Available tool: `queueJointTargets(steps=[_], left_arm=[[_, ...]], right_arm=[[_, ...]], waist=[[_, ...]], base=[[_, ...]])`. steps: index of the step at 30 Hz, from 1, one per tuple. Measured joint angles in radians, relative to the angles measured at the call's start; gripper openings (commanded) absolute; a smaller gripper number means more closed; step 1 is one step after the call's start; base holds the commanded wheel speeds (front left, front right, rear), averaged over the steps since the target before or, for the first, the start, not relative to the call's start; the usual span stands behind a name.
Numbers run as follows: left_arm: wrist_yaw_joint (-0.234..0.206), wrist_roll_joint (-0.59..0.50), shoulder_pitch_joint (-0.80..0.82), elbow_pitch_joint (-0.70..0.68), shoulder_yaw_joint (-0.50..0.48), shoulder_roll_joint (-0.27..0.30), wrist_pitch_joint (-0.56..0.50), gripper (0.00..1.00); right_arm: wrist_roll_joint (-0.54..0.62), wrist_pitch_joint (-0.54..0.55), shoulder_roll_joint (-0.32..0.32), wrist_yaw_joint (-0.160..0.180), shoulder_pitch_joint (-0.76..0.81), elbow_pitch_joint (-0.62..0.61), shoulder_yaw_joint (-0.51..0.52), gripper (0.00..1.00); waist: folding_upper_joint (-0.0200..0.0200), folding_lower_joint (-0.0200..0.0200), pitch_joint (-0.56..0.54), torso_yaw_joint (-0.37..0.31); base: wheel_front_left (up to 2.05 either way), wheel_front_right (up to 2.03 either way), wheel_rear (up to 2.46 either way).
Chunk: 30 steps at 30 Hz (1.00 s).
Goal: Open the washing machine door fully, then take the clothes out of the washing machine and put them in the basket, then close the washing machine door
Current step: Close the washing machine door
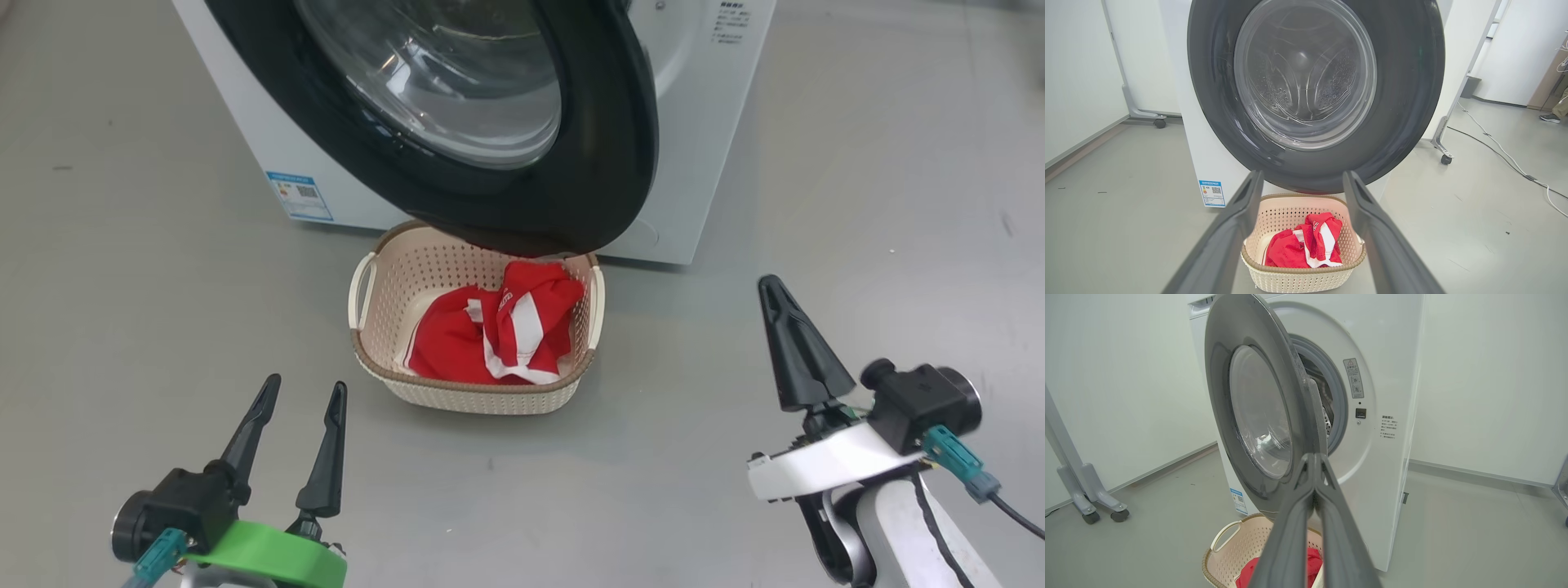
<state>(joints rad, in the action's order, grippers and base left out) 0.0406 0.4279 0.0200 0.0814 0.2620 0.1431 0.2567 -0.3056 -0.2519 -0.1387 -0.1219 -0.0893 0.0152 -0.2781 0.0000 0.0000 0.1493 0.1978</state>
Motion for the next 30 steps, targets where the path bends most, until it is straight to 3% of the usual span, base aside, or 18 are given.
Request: queueJointTargets(steps=[16,30], left_arm=[[0.026,-0.020,0.052,-0.024,0.032,-0.060,0.000,1.00],[0.041,-0.020,0.130,-0.026,0.030,-0.094,0.000,1.00]], right_arm=[[0.037,0.099,-0.112,0.000,-0.262,-0.014,-0.182,0.00],[-0.009,0.146,-0.201,0.000,-0.485,0.026,-0.155,0.00]], waist=[[0.0000,0.0000,0.139,0.092],[0.0000,0.0000,0.296,0.196]], base=[[0.00,0.00,0.00],[0.00,0.00,0.00]])
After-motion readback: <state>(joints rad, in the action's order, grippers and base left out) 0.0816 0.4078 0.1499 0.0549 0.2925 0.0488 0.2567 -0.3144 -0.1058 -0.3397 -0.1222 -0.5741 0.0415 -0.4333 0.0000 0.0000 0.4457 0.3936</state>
